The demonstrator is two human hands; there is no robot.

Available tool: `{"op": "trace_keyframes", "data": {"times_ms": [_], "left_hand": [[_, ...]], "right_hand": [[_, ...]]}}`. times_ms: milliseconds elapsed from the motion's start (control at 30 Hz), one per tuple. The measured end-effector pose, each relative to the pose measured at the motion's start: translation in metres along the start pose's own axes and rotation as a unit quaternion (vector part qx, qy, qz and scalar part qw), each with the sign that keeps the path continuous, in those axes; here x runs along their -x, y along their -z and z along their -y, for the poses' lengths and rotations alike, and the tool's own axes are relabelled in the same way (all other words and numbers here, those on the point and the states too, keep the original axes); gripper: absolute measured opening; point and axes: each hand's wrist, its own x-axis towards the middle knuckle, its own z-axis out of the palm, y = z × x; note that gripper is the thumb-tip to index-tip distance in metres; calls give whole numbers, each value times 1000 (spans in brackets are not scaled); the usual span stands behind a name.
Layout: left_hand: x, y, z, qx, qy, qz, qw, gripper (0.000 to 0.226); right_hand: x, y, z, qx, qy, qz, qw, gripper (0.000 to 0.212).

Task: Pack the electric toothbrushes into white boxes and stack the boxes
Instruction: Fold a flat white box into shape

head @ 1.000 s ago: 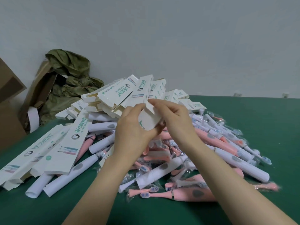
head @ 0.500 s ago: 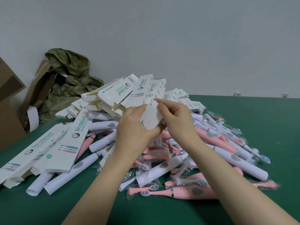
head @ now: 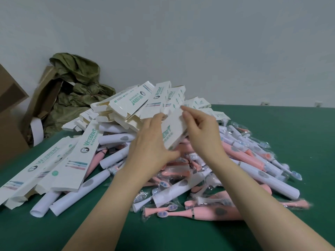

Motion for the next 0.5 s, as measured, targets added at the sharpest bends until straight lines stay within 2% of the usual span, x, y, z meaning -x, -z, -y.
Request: {"op": "trace_keyframes", "data": {"times_ms": [33, 100, 167, 200, 267, 333, 433, 500], "left_hand": [[3, 2, 5, -48, -4, 20, 999, 83], [12, 11, 13, -91, 1, 28, 995, 59], [15, 20, 19, -76, -2, 13, 997, 47], [14, 24, 21, -74, -8, 5, 997, 44], [8, 33, 21, -90, -17, -4, 996, 44], [0, 40, 16, -105, -38, -1, 994, 47], [-16, 50, 7, -104, -77, 47, 990, 51], [-33, 52, -1, -102, -108, 92, 985, 52]], "right_hand": [[-5, 5, -1, -22, -21, -21, 999, 28], [-11, 16, -2, -64, -48, -26, 996, 29], [-11, 22, -4, -60, -51, 27, 997, 34], [-8, 23, -4, -14, -33, 62, 997, 38], [-2, 25, -6, 57, 28, 117, 991, 42], [3, 31, -1, 33, 80, 163, 983, 54], [-5, 55, -7, 68, 141, 183, 970, 75], [-15, 69, -14, 145, 131, 178, 964, 72]]}}
